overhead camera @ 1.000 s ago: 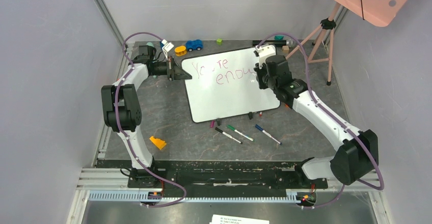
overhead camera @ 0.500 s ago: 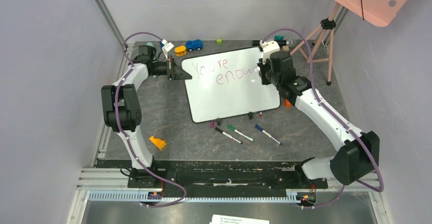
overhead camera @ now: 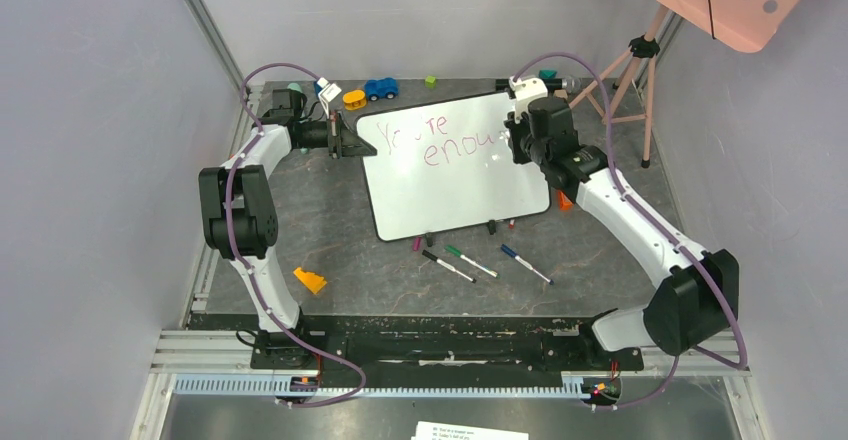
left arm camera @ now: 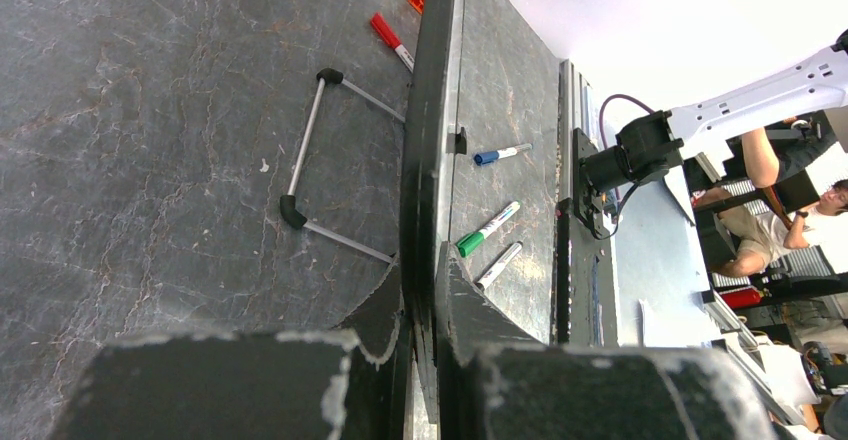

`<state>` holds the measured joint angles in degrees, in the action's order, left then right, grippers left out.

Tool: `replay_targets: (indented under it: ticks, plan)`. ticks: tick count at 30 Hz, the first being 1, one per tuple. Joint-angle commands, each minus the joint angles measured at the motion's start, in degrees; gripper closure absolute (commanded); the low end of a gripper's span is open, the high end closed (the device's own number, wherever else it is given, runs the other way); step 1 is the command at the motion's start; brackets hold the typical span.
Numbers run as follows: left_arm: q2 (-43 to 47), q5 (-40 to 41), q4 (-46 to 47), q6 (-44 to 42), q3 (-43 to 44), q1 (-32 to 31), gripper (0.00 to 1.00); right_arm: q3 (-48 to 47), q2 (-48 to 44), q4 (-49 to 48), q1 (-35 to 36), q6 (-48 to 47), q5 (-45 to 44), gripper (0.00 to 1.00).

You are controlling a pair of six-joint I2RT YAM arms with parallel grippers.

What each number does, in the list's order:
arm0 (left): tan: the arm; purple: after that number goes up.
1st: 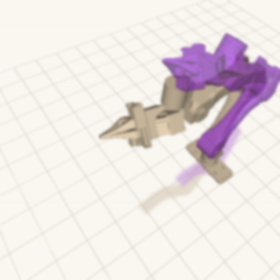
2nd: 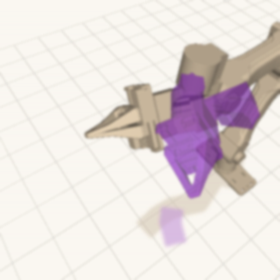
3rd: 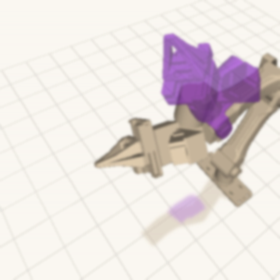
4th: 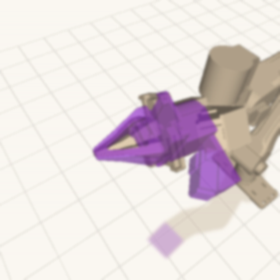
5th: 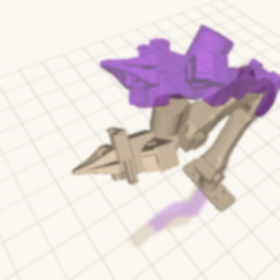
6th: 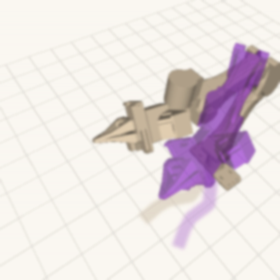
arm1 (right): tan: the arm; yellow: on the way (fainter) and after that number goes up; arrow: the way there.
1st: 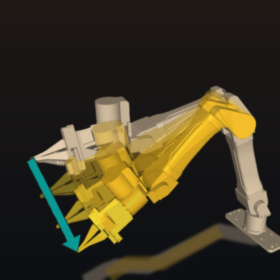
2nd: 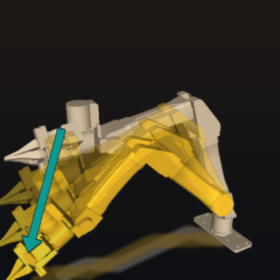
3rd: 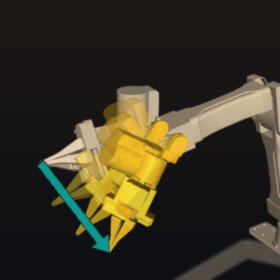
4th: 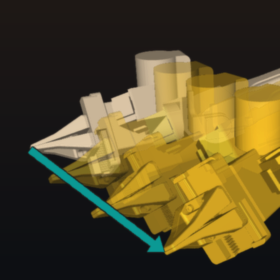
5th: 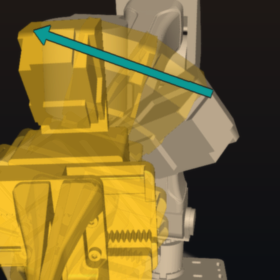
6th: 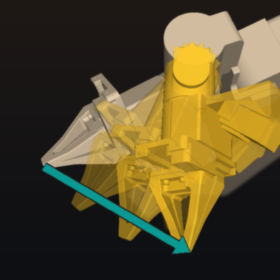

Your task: Write a sentence on the whiteboard

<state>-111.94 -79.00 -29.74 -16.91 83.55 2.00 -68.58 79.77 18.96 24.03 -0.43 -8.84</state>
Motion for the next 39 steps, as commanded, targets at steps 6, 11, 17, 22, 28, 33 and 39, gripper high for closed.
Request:
replay_targets:
  ticks: [6, 11, 17, 22, 28, 33, 39]
  plan:
    - [-1.8, 14.94, -0.37, -10.74, -2.68, -3.49, 0.98, -2.52, 1.47, -1.72, -0.48, 0.34, 3.49, 1.0]
    - [-1.78, 14.98, -0.41, -10.71, -2.68, -3.45, 0.98, 0.07, 0.1, -1.59, -0.49, 0.34, 4.98, 1.0]
    - [-1.78, 14.97, -0.41, -10.7, -2.77, -3.49, 0.98, 3.08, -2.13, -0.93, -0.46, 0.13, 5.07, 1.0]
    - [-1.78, 14.95, -0.41, -10.76, -2.78, -3.49, 0.98, 3.71, -2.86, -0.09, -0.5, -0.2, 1.13, 1.0]
    - [-1.79, 15.01, -0.42, -10.69, -2.78, -3.49, 0.98, 2.17, -1.98, -0.17, -0.48, -0.05, -1.31, 1.0]
    - [-1.8, 14.97, -0.42, -10.68, -2.77, -3.49, 0.98, -0.27, -0.25, -0.47, -0.48, 0.11, -1.46, 1.0]
    - [-1.83, 15.01, -0.42, -10.61, -2.69, -3.49, 0.98, -2.75, 1.57, -0.64, -0.48, 0.18, -1.16, 1.0]
